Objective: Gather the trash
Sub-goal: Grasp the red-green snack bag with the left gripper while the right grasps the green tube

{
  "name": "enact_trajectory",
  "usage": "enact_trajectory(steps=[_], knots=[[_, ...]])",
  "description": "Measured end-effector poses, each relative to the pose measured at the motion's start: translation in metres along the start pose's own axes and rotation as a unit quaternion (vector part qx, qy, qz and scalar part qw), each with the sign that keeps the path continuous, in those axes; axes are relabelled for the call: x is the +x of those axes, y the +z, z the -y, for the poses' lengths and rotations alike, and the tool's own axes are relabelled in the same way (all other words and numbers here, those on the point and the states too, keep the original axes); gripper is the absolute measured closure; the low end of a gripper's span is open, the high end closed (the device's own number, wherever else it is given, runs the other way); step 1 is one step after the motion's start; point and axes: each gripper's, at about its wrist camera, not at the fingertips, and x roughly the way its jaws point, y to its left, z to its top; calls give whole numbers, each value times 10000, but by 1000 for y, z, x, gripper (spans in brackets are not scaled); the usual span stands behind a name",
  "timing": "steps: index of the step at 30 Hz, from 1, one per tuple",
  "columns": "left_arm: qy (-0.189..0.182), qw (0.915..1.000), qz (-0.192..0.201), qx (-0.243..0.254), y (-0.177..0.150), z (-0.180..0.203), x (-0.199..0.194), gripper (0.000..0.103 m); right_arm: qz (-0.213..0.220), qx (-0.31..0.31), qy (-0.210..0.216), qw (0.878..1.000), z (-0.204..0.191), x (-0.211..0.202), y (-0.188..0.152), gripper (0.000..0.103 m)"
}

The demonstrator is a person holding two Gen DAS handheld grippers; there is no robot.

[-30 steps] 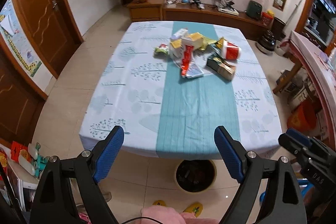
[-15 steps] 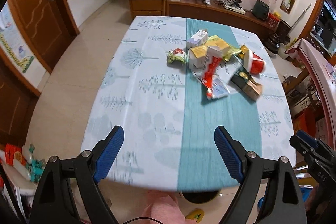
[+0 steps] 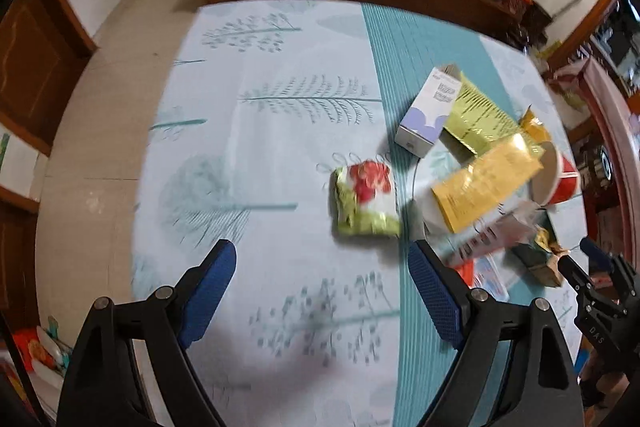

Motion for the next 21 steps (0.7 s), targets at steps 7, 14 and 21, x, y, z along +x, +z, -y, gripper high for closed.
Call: enact_trajectory(steps=[7,14,21], knots=[[-168,9986,-502,54,25,7,49,16,-373,-490,72,9981,-4,40,15,34],[-131,9968,-772,160,34,12,77,18,-957,-708,67,9929,-10,68,10,34],[-92,9950,-895,435,37,31,93,36,-1158,-339,94,9926,-7,75,2,53]])
